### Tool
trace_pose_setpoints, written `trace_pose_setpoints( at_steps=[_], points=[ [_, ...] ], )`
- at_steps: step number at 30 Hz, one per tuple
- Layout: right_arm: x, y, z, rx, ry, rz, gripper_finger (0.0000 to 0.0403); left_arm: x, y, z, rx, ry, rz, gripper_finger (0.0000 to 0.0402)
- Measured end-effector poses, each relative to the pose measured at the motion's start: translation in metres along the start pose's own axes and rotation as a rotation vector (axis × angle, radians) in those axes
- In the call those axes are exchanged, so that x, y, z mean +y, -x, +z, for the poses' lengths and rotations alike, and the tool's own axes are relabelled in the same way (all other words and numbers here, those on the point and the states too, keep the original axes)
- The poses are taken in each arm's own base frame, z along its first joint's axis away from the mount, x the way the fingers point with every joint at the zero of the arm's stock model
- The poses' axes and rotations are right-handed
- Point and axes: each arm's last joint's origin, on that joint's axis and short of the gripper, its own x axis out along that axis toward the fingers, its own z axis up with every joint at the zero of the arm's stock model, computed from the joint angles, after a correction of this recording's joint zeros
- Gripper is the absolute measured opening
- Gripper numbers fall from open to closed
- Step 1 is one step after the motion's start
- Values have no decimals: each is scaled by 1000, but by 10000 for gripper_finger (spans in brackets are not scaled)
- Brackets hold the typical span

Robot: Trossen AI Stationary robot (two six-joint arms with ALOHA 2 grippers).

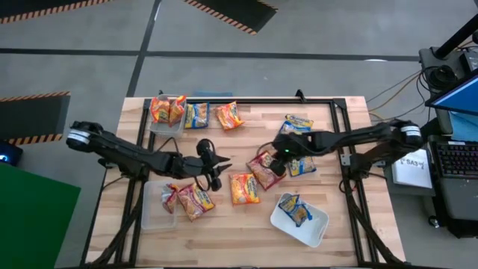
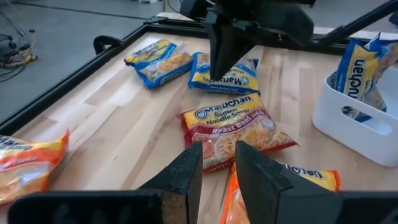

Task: Sort Maruchan noodles
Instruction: Put the red noodle pack into the transparent bin

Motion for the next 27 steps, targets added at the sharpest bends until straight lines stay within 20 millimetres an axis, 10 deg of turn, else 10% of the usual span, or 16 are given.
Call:
trace_pose_setpoints(
  at_steps=[10,27],
  points=[
    [-19,8,-34,-52,-211,36,22,-22,-41,-1,40,-150,8,77],
    [-19,6,-36,-26,-330,54,197,-25,-111,-17,157,-206,-37,77]
  ],
)
